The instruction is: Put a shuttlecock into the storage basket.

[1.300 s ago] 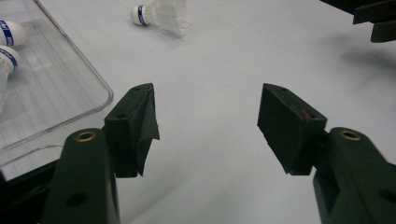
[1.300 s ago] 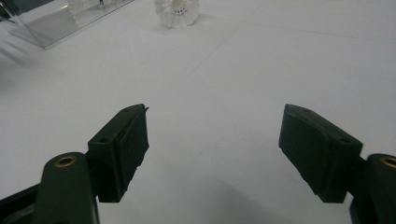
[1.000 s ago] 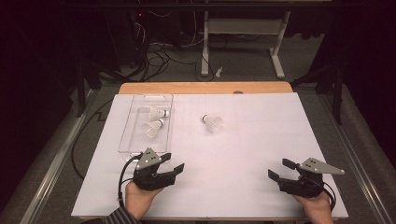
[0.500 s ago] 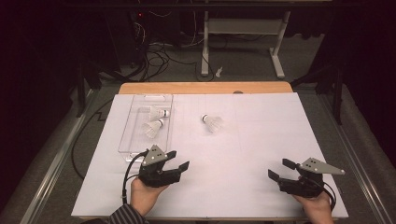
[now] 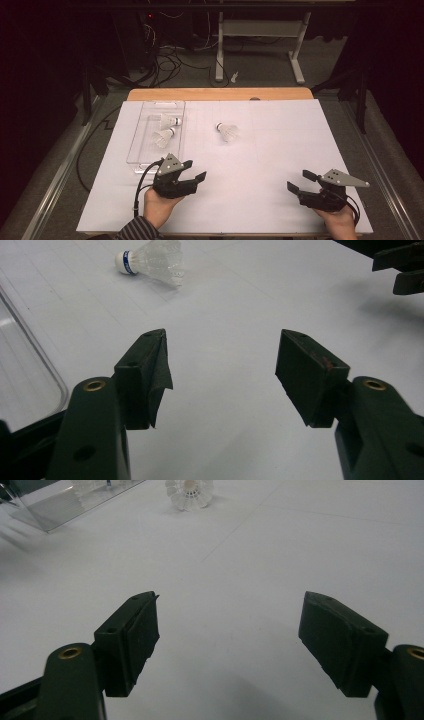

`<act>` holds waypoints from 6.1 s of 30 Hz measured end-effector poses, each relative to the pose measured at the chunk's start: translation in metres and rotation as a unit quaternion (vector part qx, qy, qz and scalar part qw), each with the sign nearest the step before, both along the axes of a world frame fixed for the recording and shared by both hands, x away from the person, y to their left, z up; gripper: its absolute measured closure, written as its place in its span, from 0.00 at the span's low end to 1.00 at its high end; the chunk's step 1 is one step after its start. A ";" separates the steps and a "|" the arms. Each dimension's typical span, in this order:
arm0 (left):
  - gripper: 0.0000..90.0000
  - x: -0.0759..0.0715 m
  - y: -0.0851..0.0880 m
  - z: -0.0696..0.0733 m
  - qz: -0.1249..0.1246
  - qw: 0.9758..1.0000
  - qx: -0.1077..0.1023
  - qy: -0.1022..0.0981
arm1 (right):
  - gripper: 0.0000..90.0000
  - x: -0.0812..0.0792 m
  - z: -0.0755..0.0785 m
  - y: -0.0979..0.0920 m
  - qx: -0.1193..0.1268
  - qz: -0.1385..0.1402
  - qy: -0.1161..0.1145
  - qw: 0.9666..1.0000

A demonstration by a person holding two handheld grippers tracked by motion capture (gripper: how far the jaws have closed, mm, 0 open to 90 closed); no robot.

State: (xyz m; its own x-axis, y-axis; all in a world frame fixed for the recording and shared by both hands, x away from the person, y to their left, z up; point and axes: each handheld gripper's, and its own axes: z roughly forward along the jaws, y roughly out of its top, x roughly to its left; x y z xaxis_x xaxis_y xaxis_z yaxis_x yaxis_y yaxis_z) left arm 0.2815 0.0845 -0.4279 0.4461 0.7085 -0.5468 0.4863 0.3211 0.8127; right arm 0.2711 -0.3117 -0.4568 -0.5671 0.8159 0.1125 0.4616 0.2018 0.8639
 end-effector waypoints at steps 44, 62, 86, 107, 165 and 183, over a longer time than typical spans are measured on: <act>0.45 0.031 -0.032 0.001 -0.001 1.000 0.004 0.005 | 0.27 0.000 0.000 0.000 -0.001 0.001 0.000 1.000; 0.46 0.053 -0.046 0.001 0.005 0.999 0.032 0.023 | 0.27 0.000 0.000 0.000 -0.001 0.002 0.002 1.000; 0.50 0.076 -0.060 0.005 0.013 0.995 0.078 0.068 | 0.27 0.000 0.000 0.000 -0.002 0.006 0.001 1.000; 0.50 0.097 -0.075 0.010 0.014 0.986 0.115 0.116 | 0.27 0.001 -0.001 0.001 -0.002 0.009 0.003 1.000; 0.54 0.168 -0.102 0.016 0.036 0.978 0.158 0.130 | 0.27 0.002 -0.002 0.001 -0.002 0.015 0.006 1.000; 0.58 0.183 -0.113 0.005 0.042 0.976 0.163 0.141 | 0.27 0.002 -0.002 0.001 -0.003 0.017 0.008 1.000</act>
